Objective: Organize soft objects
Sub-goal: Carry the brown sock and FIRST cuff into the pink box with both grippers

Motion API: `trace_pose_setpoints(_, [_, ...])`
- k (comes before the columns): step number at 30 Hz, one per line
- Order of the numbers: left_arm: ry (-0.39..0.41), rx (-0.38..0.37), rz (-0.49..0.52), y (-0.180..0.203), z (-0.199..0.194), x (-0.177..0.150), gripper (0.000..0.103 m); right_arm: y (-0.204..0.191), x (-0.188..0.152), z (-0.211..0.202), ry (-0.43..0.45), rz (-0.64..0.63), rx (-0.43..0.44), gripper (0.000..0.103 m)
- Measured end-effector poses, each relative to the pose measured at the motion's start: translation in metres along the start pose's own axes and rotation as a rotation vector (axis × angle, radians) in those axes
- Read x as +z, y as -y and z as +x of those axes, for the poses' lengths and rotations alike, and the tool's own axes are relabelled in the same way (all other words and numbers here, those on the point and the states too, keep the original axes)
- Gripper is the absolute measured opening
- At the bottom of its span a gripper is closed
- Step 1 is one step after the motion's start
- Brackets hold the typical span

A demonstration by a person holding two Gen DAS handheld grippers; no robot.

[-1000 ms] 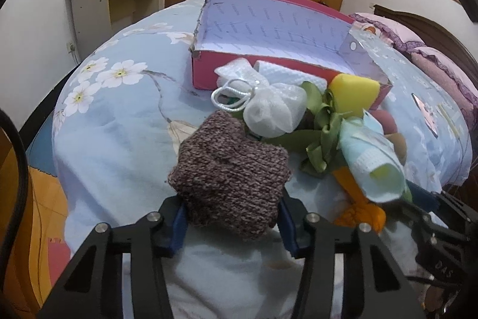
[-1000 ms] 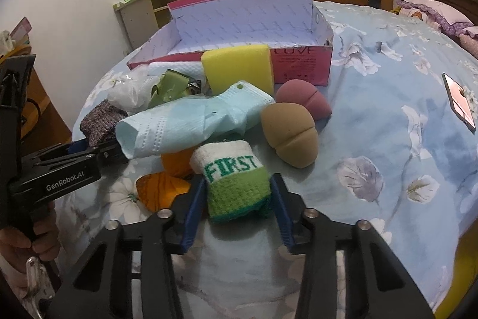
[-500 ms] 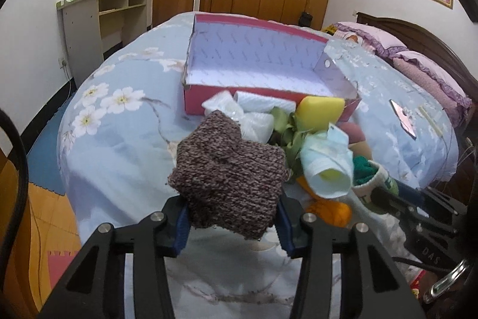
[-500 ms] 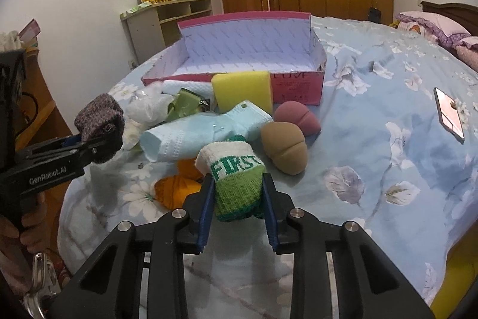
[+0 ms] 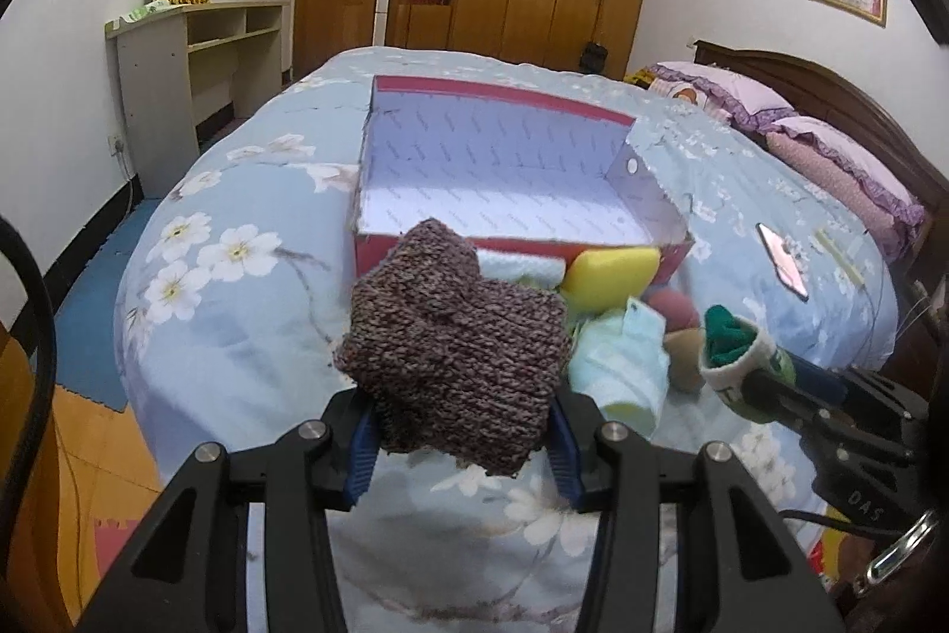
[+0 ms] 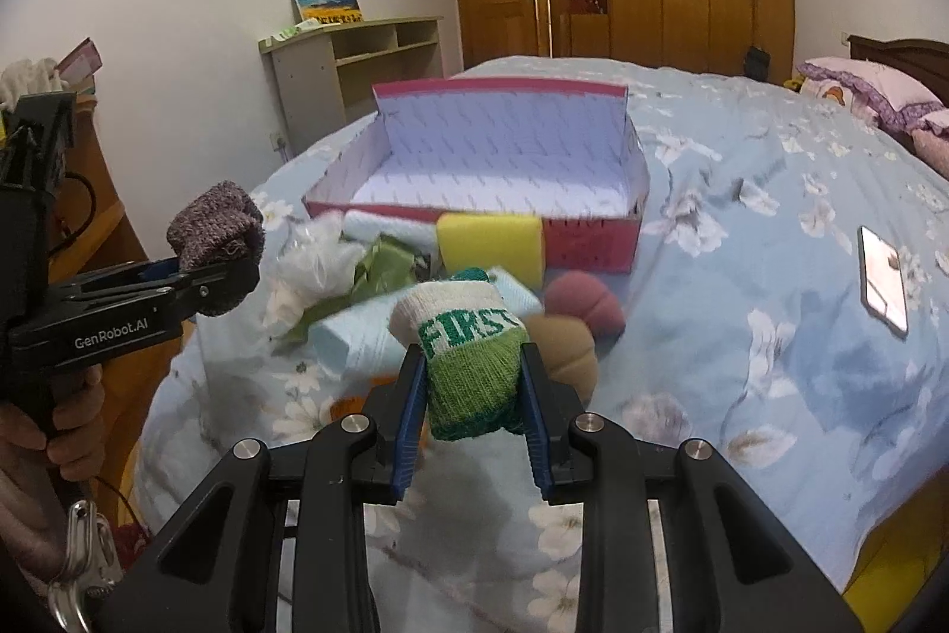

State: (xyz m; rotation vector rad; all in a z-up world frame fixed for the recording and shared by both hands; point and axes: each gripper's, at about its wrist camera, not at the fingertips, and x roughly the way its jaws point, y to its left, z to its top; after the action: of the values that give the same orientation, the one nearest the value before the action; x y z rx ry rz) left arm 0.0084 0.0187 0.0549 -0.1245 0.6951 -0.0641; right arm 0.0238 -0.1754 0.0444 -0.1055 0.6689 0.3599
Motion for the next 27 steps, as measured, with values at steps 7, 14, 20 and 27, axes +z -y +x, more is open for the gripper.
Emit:
trace_pose_setpoints(7, [-0.002,-0.002,-0.004,-0.001,0.014,0.030,0.049,0.003,0.024,0.005,0.031,-0.019,-0.013,0.031])
trace_pose_setpoints(14, [0.031,0.020,0.011,0.001,0.026,0.058,0.050,0.011,0.048,0.016,0.058,-0.029,-0.042,0.031])
trace_pose_setpoints(20, [0.027,0.029,0.017,0.002,0.050,0.078,0.050,0.020,0.072,0.037,0.080,-0.031,-0.074,0.031])
trace_pose_setpoints(27, [0.008,0.032,0.001,-0.003,0.087,0.091,0.050,0.038,0.094,0.071,0.070,-0.005,-0.110,0.031])
